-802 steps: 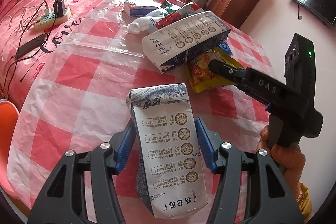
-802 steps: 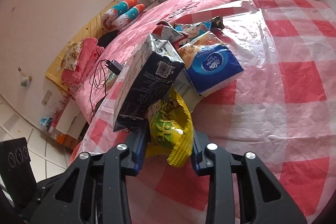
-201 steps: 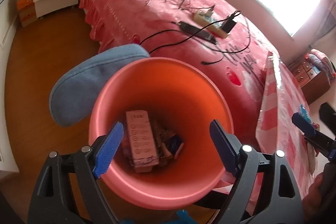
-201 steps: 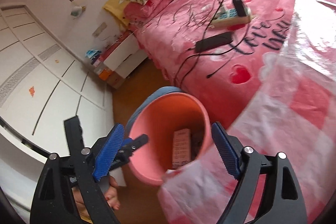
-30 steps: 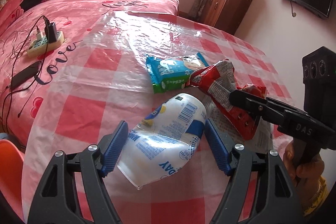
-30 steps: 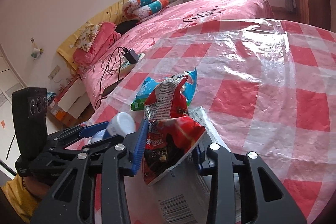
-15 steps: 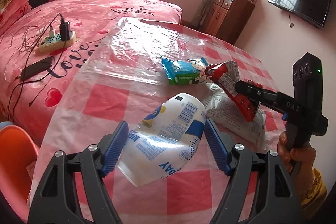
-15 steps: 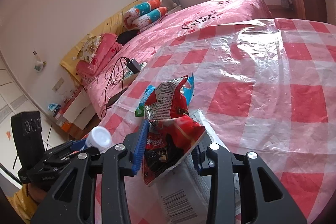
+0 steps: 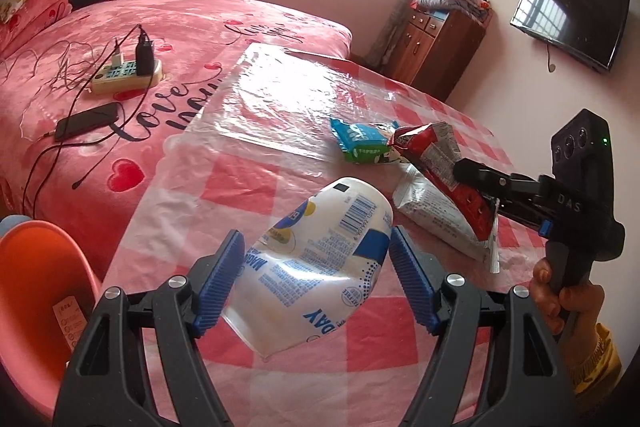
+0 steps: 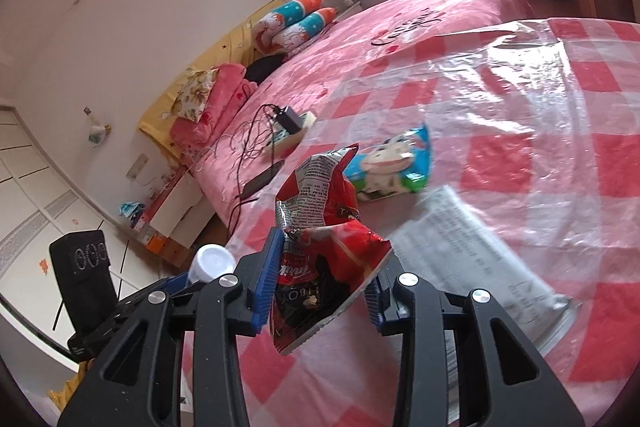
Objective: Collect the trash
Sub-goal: 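Carry bottle and snack bag over the orange bucket and open both tools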
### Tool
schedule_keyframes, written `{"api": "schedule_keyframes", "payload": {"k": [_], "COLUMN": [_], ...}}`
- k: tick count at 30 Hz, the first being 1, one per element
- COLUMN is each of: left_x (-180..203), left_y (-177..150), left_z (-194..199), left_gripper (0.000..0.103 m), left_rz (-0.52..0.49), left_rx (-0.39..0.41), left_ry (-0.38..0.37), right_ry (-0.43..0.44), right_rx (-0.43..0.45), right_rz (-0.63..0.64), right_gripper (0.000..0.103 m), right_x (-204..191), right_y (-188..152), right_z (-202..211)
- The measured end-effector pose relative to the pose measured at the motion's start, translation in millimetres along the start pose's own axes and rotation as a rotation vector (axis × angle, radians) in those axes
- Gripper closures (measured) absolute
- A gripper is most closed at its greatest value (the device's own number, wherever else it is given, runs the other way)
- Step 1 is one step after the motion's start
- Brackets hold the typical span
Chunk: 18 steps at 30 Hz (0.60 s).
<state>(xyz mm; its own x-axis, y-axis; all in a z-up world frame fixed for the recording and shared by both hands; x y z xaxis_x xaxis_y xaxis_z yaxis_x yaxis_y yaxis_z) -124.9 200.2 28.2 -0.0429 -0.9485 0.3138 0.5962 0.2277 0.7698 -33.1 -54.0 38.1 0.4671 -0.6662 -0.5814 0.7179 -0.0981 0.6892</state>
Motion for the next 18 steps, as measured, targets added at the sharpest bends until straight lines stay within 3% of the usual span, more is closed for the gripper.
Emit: {"api": "schedule_keyframes", "payload": {"k": [18], "left_x": [-53.2], "left_y": [-2.2], "left_z": [38.8], "left_gripper": [0.028], "left_rz": [0.093], "left_rx": [0.073], "left_ry": [0.025], "right_ry": [0.066], "right_rx": [-0.142], "right_rz": [-0.015], "right_gripper": [0.064], "right_x": [-43.4], "right_y": [-29.4], "right_z": [-35.8]}}
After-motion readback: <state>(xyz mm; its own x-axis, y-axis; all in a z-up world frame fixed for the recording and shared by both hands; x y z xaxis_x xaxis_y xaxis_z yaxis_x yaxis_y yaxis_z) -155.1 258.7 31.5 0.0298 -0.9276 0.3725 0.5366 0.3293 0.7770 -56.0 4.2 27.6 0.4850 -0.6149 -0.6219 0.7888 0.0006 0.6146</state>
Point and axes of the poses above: each gripper's, at about its wrist camera, not at the fingertips, and z roughly against the way its jaws point, x to its right, y to its top, the point moved 1 cm from there along -z, roughly the way its jaws point, and after that the axes turned 8 degrees about x, right-handed, at the moved point
